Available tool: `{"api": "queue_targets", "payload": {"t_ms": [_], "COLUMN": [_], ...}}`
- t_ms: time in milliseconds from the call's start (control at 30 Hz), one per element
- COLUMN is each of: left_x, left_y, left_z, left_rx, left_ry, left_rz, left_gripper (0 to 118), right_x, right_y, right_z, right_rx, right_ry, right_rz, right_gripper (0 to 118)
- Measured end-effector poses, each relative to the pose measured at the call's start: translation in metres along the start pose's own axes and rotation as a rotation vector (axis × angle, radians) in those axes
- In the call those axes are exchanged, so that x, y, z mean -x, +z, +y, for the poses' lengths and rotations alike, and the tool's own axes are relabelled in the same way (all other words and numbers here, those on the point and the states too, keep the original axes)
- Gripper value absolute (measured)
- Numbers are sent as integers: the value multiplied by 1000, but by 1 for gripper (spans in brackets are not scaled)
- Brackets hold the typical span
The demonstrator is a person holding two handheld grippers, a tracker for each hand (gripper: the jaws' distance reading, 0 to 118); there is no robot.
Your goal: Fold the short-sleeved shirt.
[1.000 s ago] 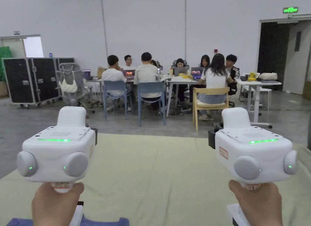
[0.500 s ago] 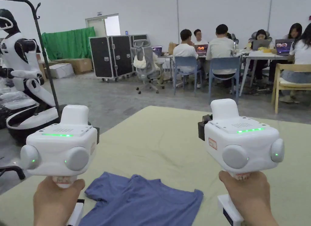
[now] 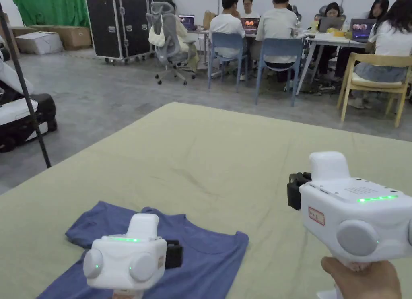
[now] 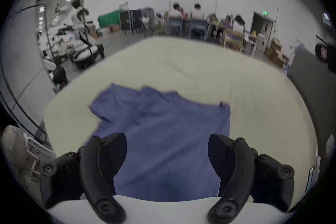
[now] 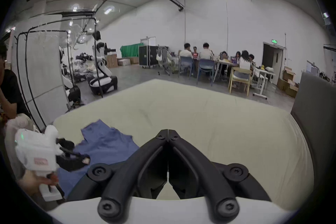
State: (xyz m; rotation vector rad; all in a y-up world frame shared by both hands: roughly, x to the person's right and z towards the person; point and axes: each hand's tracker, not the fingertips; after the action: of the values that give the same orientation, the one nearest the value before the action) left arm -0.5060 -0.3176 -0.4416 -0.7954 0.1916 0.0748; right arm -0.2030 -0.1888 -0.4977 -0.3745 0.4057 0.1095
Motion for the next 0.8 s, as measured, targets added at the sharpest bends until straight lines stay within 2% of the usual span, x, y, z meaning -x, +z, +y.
{"api": "queue_targets", "payload": {"t_ms": [67,233,300,367,433,467,500,567,667,733,800], "left_x": [-17,-48,-47,-37,-25,-15,-6,14,32,29,29], "left_y": [-43,-114,-103,-102,-97,-96,-97,-108,-116,-105,-88], "left_z": [-17,-57,-62,-60,-57,-52,-47,-39,-33,-30,-17], "left_rx": [64,186,75,94,82,73,64,82,108,52,2], "left_ry": [-24,-104,-110,-78,-75,-63,-45,-20,103,117,219], "left_rz": [-31,-38,-20,-58,-72,-66,-52,86,-23,-43,-163], "left_gripper": [101,101,101,101,70,41,3,3,3,3,3], "right_x": [-12,-31,-36,-39,-40,-41,-41,-43,-51,-61,-74], "right_y": [-20,-41,-47,-51,-52,-51,-49,-45,-34,-23,-7], "right_z": [-19,-65,-80,-93,-104,-110,-113,-120,-127,-128,-126], "right_rx": [52,155,181,201,219,223,229,242,249,244,225], "right_ry": [20,8,-5,-41,-88,-94,-96,-99,-104,-120,-154], "right_rz": [-19,0,12,32,62,71,78,86,92,82,80], "right_gripper": [3,3,3,3,3,3,3,3,3,3,3]}}
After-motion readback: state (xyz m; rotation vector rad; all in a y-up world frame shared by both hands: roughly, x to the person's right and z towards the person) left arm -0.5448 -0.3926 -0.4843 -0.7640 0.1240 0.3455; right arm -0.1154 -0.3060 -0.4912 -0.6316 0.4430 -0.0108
